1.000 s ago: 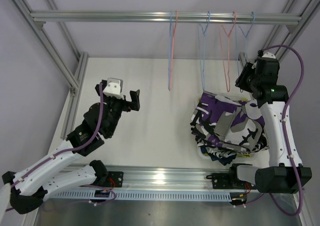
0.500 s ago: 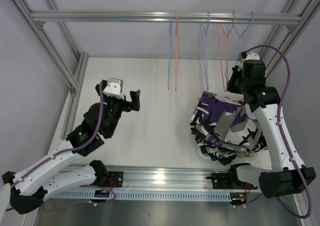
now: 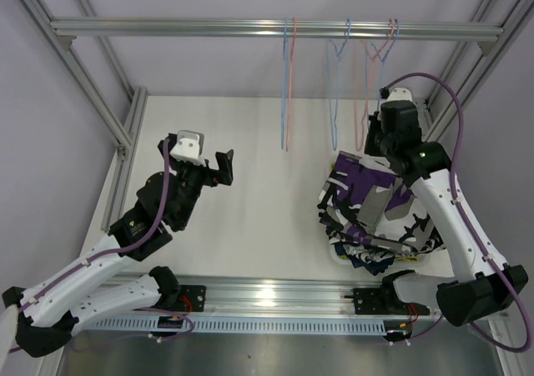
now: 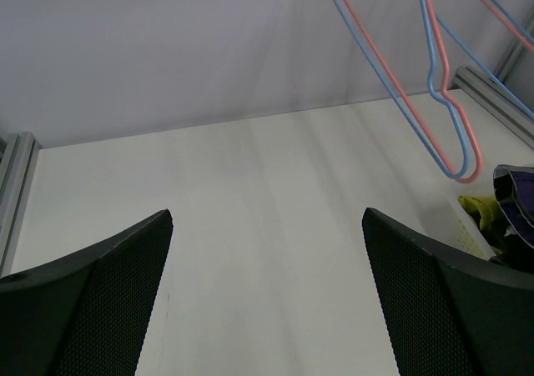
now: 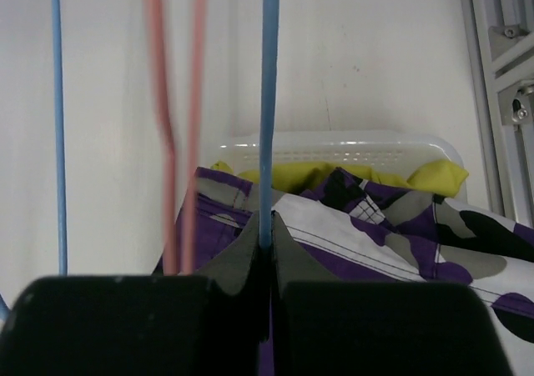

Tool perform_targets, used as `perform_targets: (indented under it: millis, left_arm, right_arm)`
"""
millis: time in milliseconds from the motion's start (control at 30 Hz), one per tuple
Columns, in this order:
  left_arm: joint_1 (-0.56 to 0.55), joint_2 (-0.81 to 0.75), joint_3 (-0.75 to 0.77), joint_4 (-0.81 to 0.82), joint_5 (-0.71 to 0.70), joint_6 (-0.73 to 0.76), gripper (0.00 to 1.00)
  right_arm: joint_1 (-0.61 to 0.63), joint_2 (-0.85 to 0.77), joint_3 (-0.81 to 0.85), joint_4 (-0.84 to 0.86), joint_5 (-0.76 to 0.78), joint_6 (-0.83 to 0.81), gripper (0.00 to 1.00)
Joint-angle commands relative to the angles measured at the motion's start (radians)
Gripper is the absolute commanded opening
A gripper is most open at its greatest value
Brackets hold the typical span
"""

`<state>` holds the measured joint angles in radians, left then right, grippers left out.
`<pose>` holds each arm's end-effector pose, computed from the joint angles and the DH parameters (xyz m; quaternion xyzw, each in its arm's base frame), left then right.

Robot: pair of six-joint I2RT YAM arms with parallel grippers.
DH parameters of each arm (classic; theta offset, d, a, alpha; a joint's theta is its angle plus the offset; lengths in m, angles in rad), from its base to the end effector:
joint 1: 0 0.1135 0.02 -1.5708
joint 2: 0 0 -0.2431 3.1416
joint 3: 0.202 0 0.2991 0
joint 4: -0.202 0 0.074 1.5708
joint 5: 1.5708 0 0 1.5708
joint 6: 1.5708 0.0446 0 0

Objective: Remove the trousers from the hanger
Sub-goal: Move the hanger to the clothesline.

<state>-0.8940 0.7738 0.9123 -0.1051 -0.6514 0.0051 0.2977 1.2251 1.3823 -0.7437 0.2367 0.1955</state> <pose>0.1698 -0.1682 0.3869 0.0791 0.6932 -0.0920 0.7105 0.3046 0.0825 0.3824 0.0110 0.8769 0.0136 0.4804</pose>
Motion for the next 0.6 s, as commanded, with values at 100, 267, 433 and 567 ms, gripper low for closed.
perform_targets:
  millis: [100,267,433,567]
  left_arm:
    - [0.004,-0.019,0.002,0.041,0.002,0.018,0.99]
    - [0.004,-0.024,0.002,0.044,0.002,0.016,0.99]
    - [0.004,-0.027,-0.003,0.044,0.002,0.018,0.99]
    - [0.004,-0.031,0.0,0.044,0.001,0.019,0.99]
  right_arm:
    - [0.109,0.057,0.046,-0.01,0.067,0.01,0.0]
    - [0.173,0.094,0.064,0.003,0.069,0.042,0.0]
    - [0.228,0.143,0.098,0.003,0.107,0.053,0.0]
    - [0.274,0.18,0.142,-0.006,0.127,0.059,0.0]
